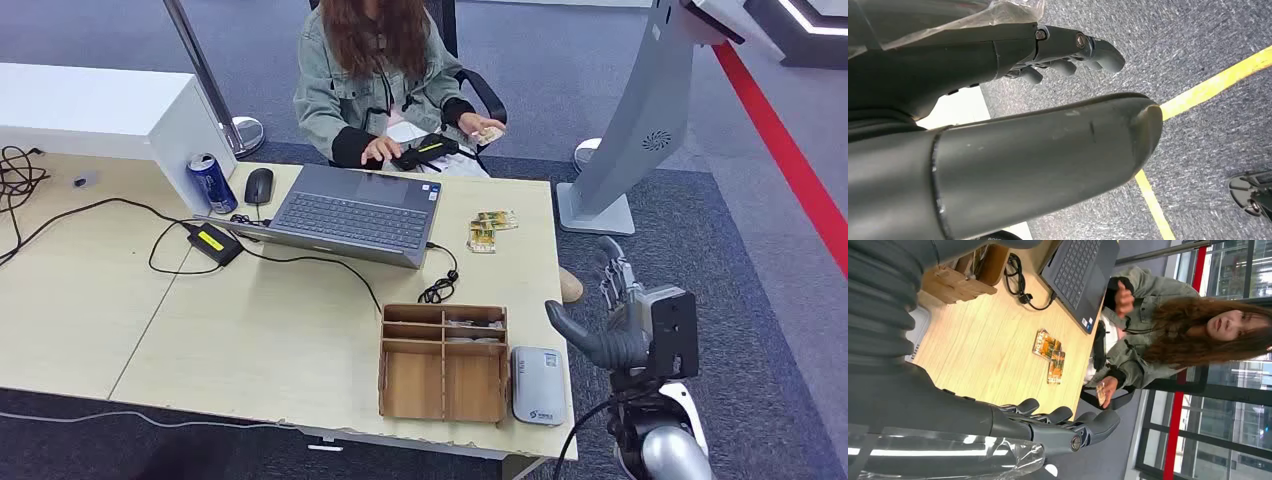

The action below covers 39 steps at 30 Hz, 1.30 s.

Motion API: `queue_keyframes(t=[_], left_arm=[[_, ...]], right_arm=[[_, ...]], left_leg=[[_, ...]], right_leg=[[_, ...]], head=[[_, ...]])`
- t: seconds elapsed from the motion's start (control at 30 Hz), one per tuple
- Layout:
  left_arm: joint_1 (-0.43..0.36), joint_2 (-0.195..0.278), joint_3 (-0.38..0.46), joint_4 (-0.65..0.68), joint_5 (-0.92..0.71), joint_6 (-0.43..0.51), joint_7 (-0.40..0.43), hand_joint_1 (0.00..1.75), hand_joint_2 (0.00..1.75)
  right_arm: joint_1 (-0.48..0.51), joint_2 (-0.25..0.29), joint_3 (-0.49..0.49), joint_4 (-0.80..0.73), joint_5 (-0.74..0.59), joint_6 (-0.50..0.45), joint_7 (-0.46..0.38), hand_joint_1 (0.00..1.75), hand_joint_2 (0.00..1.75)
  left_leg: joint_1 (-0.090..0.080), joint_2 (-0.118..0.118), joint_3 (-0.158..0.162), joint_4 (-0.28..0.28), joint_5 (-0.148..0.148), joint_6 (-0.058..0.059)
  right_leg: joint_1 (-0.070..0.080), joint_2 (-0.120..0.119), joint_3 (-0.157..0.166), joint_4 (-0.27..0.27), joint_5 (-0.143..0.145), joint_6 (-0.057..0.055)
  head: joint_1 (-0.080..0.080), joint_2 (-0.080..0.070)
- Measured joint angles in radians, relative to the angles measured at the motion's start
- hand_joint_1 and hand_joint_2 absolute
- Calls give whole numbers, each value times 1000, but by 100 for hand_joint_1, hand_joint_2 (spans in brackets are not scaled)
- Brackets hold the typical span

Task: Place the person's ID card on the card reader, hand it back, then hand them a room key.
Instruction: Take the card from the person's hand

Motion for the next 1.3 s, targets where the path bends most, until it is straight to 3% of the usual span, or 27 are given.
queue_keyframes(t=[0.23, 0.53, 0.87, 1.3], left_arm=[[0, 0, 0, 0, 0, 0, -1, 0, 0], [0, 0, 0, 0, -4, -5, -7, 0, 0], [0, 0, 0, 0, -18, -6, -8, 0, 0], [-1, 2, -2, 0, -66, -21, -28, 0, 0]], right_arm=[[-7, 0, 1, 2, 41, 2, 21, 0, 175], [-25, -28, 19, -33, 301, 33, 151, 0, 175], [-42, -40, 27, -80, 244, 41, 164, 0, 175], [-244, 12, 50, 7, 220, 10, 185, 0, 175]], left_leg=[[0, 0, 0, 0, 0, 0], [0, 0, 0, 0, 0, 0], [0, 0, -1, 0, 0, 0], [0, 1, 0, 0, 0, 0]], right_leg=[[0, 0, 0, 0, 0, 0], [0, 0, 0, 0, 0, 0], [0, 0, 0, 0, 0, 0], [0, 1, 0, 0, 1, 0]], head=[[0, 0], [0, 0], [0, 0], [0, 0]])
